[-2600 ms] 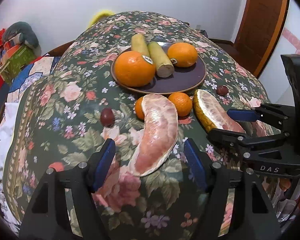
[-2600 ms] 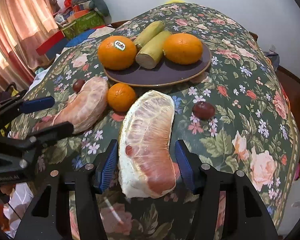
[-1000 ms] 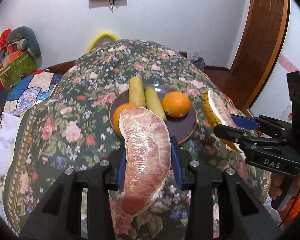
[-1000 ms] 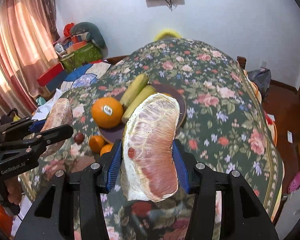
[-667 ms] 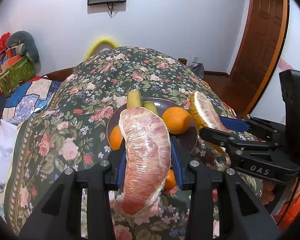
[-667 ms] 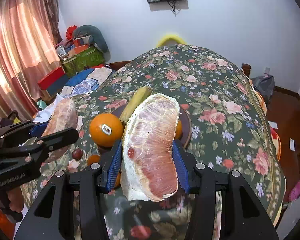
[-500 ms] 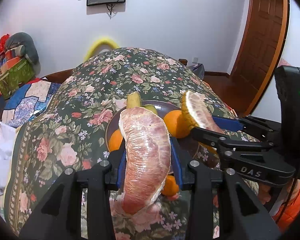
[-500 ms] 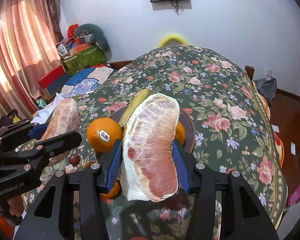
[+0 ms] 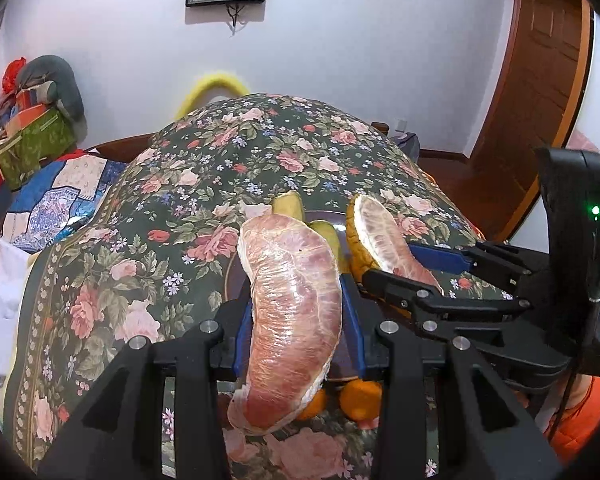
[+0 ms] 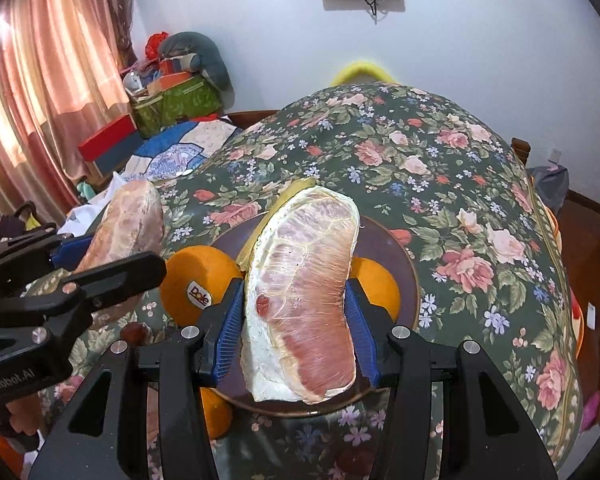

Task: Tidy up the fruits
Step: 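Carry the segment with left tool while right tool carries its segment onto the plate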

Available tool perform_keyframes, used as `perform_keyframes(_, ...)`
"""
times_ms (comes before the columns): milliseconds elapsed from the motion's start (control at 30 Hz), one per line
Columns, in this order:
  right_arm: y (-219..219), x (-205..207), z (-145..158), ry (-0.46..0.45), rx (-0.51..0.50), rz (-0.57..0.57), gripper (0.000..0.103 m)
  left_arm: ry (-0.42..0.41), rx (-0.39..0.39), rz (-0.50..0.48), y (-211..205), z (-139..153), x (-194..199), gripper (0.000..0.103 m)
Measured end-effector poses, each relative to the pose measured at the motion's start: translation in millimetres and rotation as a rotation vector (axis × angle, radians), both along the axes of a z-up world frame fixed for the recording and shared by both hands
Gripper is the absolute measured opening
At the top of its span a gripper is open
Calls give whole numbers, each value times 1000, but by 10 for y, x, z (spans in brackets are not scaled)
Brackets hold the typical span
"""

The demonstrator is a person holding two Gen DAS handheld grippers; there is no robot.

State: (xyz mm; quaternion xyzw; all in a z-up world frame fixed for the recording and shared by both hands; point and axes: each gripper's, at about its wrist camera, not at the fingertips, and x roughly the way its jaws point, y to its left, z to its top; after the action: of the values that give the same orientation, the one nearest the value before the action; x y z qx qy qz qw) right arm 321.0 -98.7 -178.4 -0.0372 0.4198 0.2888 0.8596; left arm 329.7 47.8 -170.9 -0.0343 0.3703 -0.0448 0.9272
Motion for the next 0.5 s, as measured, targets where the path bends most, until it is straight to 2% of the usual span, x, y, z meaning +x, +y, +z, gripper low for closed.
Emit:
perform_keyframes(300,8,6,-48,18,-10,8,48,15,-6,10,27,-56,54,39)
perform_keyframes(500,-125,-41,36,13,14,-5,49,20,-7,2,-23,-53,86,39)
